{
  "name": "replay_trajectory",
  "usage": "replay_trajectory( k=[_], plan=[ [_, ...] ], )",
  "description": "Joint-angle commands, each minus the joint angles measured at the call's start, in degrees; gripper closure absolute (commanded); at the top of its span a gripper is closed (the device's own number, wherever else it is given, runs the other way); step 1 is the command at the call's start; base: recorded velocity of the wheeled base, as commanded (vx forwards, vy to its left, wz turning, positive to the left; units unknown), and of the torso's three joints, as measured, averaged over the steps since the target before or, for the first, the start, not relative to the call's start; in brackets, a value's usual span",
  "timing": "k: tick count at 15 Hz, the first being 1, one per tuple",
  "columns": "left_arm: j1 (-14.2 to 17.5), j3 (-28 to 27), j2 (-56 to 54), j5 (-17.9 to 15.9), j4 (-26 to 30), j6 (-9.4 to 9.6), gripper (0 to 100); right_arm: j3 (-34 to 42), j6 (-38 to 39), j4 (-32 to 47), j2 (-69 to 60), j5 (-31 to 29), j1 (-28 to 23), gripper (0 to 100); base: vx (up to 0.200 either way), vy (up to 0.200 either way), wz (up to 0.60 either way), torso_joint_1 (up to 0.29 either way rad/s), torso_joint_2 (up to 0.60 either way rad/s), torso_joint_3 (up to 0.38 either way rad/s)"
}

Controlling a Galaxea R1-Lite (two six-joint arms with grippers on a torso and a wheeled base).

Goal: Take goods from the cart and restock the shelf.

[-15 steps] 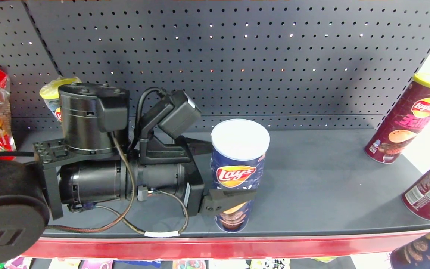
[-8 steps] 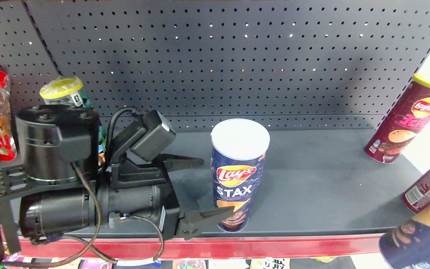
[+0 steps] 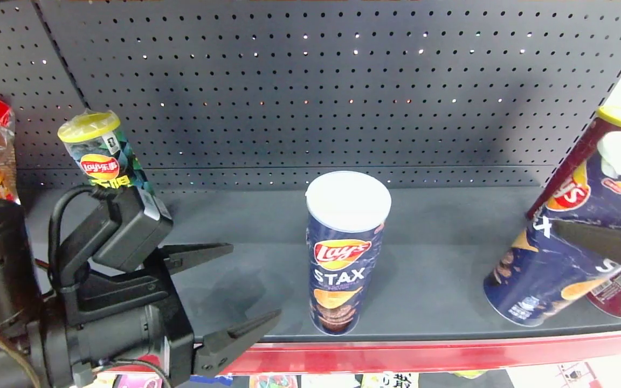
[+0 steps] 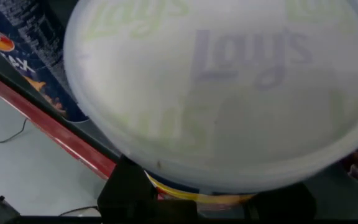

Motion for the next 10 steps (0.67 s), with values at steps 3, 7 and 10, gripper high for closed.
replay_trajectory(
  k=[3,7,10],
  plan=[
    [-0.10,3.24,-4.83,1.81,-0.08,0.06,0,-7.90,-2.21,-0.24,12.93,-0.86,2.61,100,0.000,0.000,0.00,0.000,0.00,0.000],
    [-0.01,7.37,-8.69,3.48,0.71,-0.20,0,-14.49,-2.21,-1.64,22.69,-0.69,4.02,100,0.000,0.000,0.00,0.000,0.00,0.000],
    [0.07,9.83,-10.54,8.14,0.71,-0.73,0,-15.46,-1.77,-9.38,29.63,-0.42,4.02,100,0.000,0.000,0.00,0.000,0.00,0.000]
  ],
)
